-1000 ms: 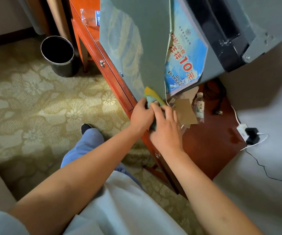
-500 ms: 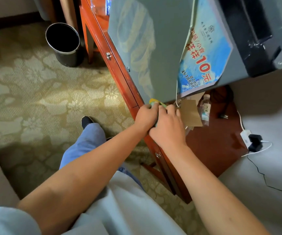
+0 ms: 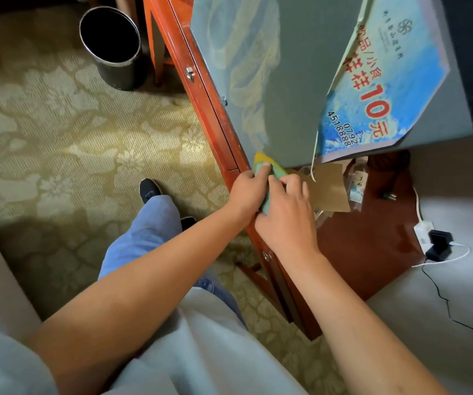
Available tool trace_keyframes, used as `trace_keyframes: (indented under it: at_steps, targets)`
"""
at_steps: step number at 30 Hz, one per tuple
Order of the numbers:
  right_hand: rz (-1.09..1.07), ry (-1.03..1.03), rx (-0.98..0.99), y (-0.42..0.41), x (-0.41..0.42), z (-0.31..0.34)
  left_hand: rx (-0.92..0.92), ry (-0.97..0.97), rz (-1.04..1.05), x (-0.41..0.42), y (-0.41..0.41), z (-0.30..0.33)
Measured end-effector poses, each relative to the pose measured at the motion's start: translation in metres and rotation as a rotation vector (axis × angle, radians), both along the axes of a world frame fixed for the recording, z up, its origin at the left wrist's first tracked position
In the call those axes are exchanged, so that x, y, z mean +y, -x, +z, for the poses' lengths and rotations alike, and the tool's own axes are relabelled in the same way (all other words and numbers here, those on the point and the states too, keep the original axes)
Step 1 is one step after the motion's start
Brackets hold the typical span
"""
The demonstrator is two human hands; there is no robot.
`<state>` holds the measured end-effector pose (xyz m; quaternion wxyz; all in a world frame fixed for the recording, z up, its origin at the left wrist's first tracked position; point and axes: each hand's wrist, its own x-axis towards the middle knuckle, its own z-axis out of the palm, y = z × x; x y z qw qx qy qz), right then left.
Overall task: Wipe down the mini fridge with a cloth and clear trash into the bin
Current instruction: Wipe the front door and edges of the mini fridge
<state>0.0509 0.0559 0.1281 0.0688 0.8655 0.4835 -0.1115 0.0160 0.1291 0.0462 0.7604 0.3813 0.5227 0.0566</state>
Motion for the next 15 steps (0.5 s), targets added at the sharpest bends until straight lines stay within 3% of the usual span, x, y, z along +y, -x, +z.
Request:
trace_keyframes:
  at_steps: [2,5,11,15]
  targets:
    - [0.044,-0.129,-0.008,0.005,0.005,0.002,-0.056,-0.101,0.101,0.016,0.006,0.007]
    - [0.018,-0.161,-0.04,0.005,0.023,-0.013,0.033,-0.232,0.114,0.037,-0.001,0.003]
    - [-0.119,0.288,0.086,0.003,0.026,-0.037,0.135,0.092,-0.233,0.017,-0.006,-0.038]
    - [-0.073,0.193,0.063,0.001,0.024,-0.01,0.086,0.016,-0.083,0.018,-0.004,-0.017]
